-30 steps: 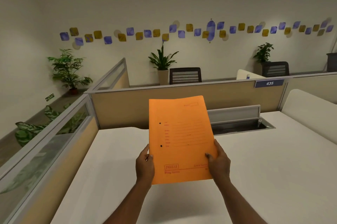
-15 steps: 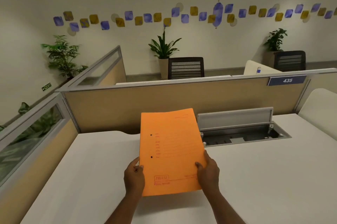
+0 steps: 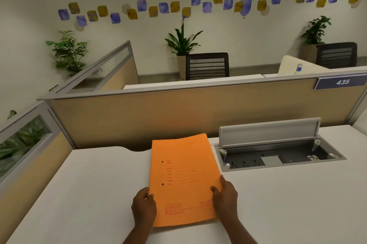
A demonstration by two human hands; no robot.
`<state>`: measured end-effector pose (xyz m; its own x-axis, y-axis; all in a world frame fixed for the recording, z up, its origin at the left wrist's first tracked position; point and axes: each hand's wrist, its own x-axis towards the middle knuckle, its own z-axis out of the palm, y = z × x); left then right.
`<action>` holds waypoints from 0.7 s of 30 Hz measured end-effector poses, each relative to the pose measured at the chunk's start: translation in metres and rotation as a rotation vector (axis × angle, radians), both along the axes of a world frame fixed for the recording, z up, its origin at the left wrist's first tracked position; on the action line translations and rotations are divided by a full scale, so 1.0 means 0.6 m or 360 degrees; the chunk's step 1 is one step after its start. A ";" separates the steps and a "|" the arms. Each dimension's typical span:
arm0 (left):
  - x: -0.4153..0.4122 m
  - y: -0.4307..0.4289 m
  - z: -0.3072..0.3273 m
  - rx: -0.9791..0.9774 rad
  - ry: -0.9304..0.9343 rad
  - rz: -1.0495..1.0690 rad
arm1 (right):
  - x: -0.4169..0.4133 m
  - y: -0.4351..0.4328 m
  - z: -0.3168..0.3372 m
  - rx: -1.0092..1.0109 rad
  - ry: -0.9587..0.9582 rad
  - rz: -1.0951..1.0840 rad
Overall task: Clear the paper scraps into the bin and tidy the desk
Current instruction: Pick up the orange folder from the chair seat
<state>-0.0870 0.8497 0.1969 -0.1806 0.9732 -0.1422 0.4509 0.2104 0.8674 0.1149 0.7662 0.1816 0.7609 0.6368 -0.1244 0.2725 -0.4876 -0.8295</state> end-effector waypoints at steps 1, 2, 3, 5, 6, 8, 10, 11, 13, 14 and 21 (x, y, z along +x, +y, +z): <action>0.004 0.003 -0.002 0.0008 0.0007 -0.0003 | 0.003 0.003 -0.004 0.0001 0.0005 -0.0008; 0.007 0.007 -0.003 0.0011 0.0010 0.0001 | 0.005 0.006 -0.007 0.0001 0.0009 -0.0016; 0.011 0.010 -0.004 0.0010 0.0017 0.0006 | 0.007 0.009 -0.009 -0.0001 0.0013 -0.0022; 0.016 0.015 -0.005 0.0002 0.0051 -0.0005 | 0.011 0.014 -0.013 -0.0005 0.0022 -0.0030; 0.018 0.017 -0.007 -0.0001 0.0072 -0.0019 | 0.013 0.016 -0.014 -0.0007 0.0021 -0.0032; 0.020 0.018 -0.009 -0.0006 0.0112 -0.0065 | 0.016 0.019 -0.016 -0.0007 0.0000 -0.0034; 0.022 0.019 -0.011 -0.0006 0.0179 -0.0114 | 0.019 0.024 -0.020 -0.0022 -0.0028 -0.0027; 0.024 0.019 -0.011 0.0003 0.0227 -0.0133 | 0.020 0.027 -0.021 -0.0050 -0.0032 -0.0025; 0.026 0.020 -0.010 0.0034 0.0341 -0.0180 | 0.020 0.034 -0.022 -0.0126 -0.0047 -0.0024; 0.027 0.020 -0.010 0.0050 0.0392 -0.0209 | 0.020 0.038 -0.022 -0.0186 -0.0087 -0.0018; 0.020 0.021 -0.023 0.0091 0.0697 -0.0351 | 0.014 0.048 -0.029 -0.0462 -0.0427 0.0019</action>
